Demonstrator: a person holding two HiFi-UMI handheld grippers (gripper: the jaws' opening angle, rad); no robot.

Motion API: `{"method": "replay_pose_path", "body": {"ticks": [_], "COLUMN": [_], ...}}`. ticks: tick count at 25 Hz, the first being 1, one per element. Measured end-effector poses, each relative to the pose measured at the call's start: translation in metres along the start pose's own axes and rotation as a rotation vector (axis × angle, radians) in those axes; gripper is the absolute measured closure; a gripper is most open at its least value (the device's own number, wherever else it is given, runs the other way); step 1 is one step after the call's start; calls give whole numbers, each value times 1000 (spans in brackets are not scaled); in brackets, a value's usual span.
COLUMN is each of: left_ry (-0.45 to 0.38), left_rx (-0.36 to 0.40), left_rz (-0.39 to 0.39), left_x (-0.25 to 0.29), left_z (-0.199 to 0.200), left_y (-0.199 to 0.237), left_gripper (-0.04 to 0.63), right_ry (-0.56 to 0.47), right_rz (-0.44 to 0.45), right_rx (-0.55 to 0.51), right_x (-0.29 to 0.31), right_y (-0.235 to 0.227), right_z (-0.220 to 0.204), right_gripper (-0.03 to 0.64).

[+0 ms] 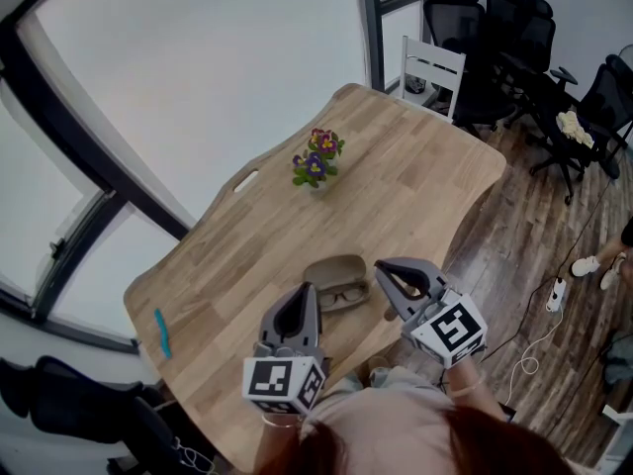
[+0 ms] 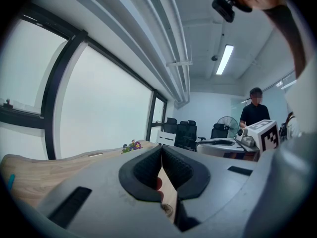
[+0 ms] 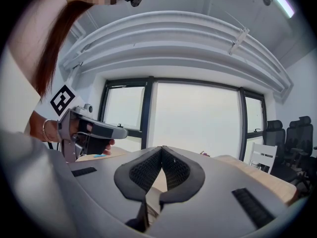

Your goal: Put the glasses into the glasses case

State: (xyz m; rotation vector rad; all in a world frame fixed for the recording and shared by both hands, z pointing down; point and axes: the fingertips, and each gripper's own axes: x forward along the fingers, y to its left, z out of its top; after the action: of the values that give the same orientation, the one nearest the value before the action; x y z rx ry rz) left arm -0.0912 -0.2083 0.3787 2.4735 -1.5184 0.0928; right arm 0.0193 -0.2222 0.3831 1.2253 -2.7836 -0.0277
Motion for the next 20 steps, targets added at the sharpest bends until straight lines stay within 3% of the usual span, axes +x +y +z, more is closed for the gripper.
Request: {"method": "replay_pose_path", "body": {"ticks": [20], "left_ry": [17], "left_rx": [-3], "left_rz": [-11], "left_x": [6], "left_z": [-3], "left_y": [3], "left_gripper": [594], "right_ry": [17], "right_rz": [-16], "right_rx": [16], "right_x": [3], "right_y": [-6], "right_z": [-2], "right_gripper": [617]}}
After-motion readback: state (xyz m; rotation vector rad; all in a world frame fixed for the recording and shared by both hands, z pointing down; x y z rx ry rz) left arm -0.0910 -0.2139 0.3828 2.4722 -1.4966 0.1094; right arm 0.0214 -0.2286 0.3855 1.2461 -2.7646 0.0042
